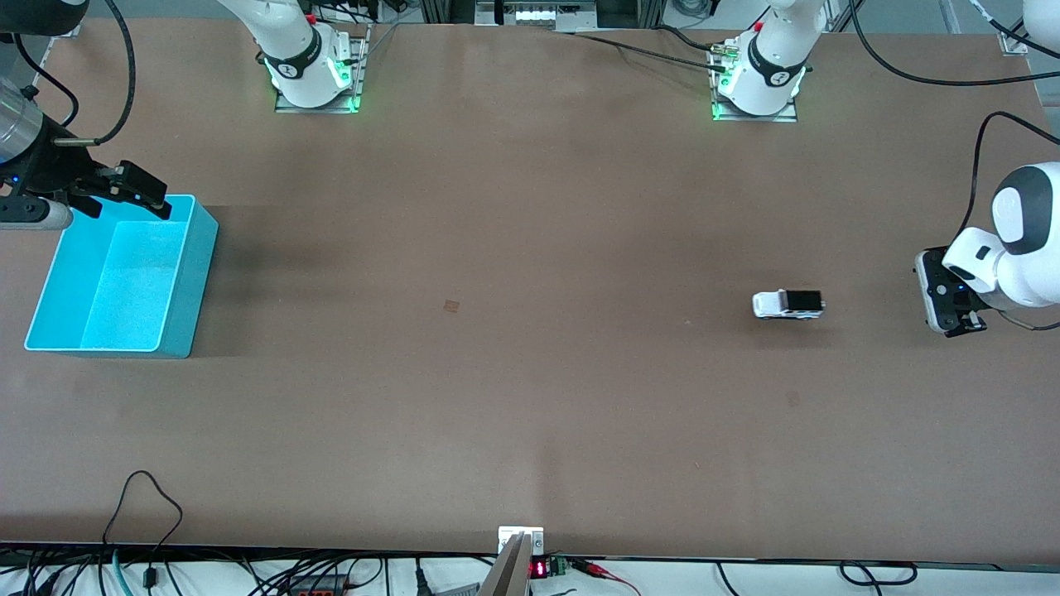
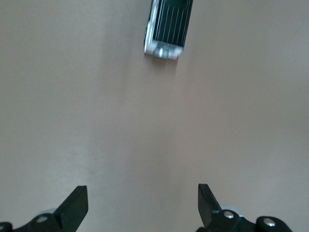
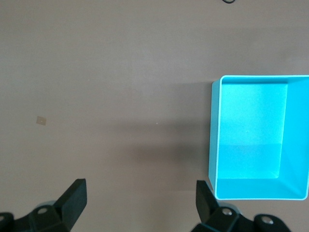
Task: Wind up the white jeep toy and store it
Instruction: 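Open the left gripper and raise it off the jeep, then withdraw the left gripper while the right gripper reaches toward the jeep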
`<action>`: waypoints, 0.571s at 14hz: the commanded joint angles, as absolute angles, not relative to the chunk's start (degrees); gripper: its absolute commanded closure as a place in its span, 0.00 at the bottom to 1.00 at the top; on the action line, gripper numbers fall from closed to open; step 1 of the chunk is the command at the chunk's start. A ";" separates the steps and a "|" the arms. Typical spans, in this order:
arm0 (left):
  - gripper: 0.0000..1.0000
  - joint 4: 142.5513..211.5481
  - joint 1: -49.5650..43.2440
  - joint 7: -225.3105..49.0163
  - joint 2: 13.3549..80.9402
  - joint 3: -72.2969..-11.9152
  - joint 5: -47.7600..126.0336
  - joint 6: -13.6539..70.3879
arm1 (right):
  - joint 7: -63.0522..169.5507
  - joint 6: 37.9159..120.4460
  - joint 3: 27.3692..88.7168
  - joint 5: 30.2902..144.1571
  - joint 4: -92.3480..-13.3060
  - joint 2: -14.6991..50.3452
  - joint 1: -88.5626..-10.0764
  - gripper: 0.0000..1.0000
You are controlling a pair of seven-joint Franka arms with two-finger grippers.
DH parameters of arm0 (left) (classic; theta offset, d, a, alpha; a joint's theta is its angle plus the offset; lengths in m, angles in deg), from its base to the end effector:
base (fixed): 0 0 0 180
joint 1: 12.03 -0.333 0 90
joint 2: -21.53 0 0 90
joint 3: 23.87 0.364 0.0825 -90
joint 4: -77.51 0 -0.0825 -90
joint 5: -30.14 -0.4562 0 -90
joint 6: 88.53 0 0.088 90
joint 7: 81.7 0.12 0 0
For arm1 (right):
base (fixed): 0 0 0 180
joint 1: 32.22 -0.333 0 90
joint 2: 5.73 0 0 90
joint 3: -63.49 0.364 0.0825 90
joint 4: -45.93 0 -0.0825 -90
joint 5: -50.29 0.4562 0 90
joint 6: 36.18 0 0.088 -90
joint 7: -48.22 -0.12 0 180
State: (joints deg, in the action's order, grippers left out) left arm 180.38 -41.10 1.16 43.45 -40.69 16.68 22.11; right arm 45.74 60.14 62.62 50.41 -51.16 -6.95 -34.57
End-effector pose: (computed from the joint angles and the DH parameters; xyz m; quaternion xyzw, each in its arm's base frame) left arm 0.6687 0.1774 0.3196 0.7801 -0.6135 -0.1124 0.0495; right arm 0.6257 0.0163 0.6148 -1.0000 0.0088 -0.0039 0.0013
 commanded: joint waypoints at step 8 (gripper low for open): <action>0.00 163.40 -40.42 -34.99 43.59 -52.95 17.14 -7.12 | 46.72 60.06 62.88 50.99 -51.01 -7.31 -33.98 0.00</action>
